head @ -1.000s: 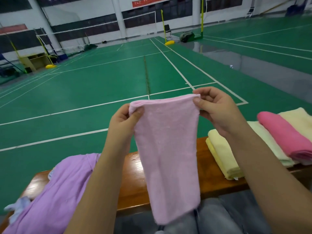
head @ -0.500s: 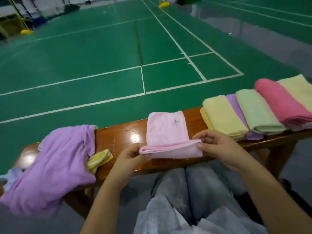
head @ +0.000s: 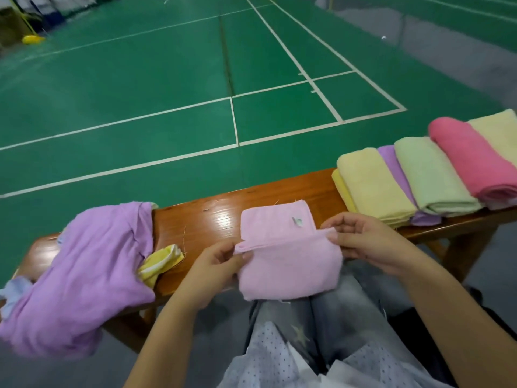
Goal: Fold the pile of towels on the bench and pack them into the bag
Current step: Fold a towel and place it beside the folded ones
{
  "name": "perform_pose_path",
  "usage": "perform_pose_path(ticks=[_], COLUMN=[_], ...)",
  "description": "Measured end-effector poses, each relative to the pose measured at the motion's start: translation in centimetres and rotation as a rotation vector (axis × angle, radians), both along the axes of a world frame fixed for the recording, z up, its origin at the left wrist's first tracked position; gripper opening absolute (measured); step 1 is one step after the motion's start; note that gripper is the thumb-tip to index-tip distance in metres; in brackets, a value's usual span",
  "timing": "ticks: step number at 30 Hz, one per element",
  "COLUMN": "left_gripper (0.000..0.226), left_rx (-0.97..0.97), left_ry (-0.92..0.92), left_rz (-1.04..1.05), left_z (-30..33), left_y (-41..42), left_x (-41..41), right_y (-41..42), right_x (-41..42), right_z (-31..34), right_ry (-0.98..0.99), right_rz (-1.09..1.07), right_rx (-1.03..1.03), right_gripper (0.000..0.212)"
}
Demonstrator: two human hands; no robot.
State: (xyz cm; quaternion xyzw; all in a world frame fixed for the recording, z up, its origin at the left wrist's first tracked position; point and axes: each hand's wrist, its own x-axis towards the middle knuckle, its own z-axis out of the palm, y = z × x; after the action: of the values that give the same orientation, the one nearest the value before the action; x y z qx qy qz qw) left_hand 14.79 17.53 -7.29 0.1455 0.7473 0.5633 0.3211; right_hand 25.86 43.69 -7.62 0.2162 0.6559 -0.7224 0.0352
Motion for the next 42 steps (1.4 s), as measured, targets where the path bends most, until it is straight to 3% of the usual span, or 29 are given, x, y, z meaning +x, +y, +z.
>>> perform_pose_path(ticks=[4, 9, 14, 17, 22, 25, 27, 30, 32, 34, 38, 42], left_gripper=[0.012, 0.015, 0.022, 0.032, 0.018, 0.026, 0.043, 0.068, 0.085, 0.093, 0.086, 0.071], left_rx=[-0.058, -0.188, -0.383, -0.408, -0.382, -0.424, -0.458, -0.426, -0.475, -0.592, -0.62, -0.498], left_ry=[0.126, 0.175, 0.199, 0.226, 0.219, 0.213, 0.36, 0.685, 0.803, 0.88, 0.899, 0.905], left_rz=[0.132, 0.224, 0.248, 0.265, 0.274, 0.314, 0.249, -0.068, -0.359, -0.552, -0.509, -0.379], left_z=[-0.5, -4.4, -8.4, -8.8, -8.7, -8.0, -7.2, -6.1, -6.3, -7.7, -11.0, -11.2], left_y=[3.3, 7.0, 8.2, 8.2, 7.9, 7.9, 7.1, 4.4, 2.5, 0.9, -1.0, -1.0], left_x=[-3.6, -8.7, -10.4, -10.7, -10.9, -10.6, -9.5, -6.0, -3.4, -2.0, -2.1, -2.6], right_y=[1.1, 1.3, 1.2, 1.4, 1.5, 1.3, 0.9, 0.1, -0.5, -0.8, -0.7, -0.8], right_x=[-5.2, -10.9, -12.4, -12.7, -12.7, -12.3, -11.3, -8.2, -5.7, -3.6, -1.3, -0.6], right_z=[-0.5, -3.8, -6.9, -7.5, -7.9, -7.7, -7.5, -6.7, -6.8, -7.7, -11.0, -12.3], right_ry=[0.012, -0.057, -0.22, -0.238, -0.237, -0.223, -0.158, 0.072, 0.18, 0.168, 0.105, 0.197], right_rz=[-0.145, -0.251, -0.158, -0.161, -0.192, -0.187, -0.188, -0.143, 0.005, 0.221, 0.535, 0.489], right_rx=[0.098, 0.384, 0.637, 0.682, 0.685, 0.664, 0.751, 0.926, 0.956, 0.991, 1.187, 1.363], right_gripper=[0.014, 0.013, 0.019, 0.02, 0.023, 0.029, 0.034, 0.035, 0.038, 0.052, 0.079, 0.088])
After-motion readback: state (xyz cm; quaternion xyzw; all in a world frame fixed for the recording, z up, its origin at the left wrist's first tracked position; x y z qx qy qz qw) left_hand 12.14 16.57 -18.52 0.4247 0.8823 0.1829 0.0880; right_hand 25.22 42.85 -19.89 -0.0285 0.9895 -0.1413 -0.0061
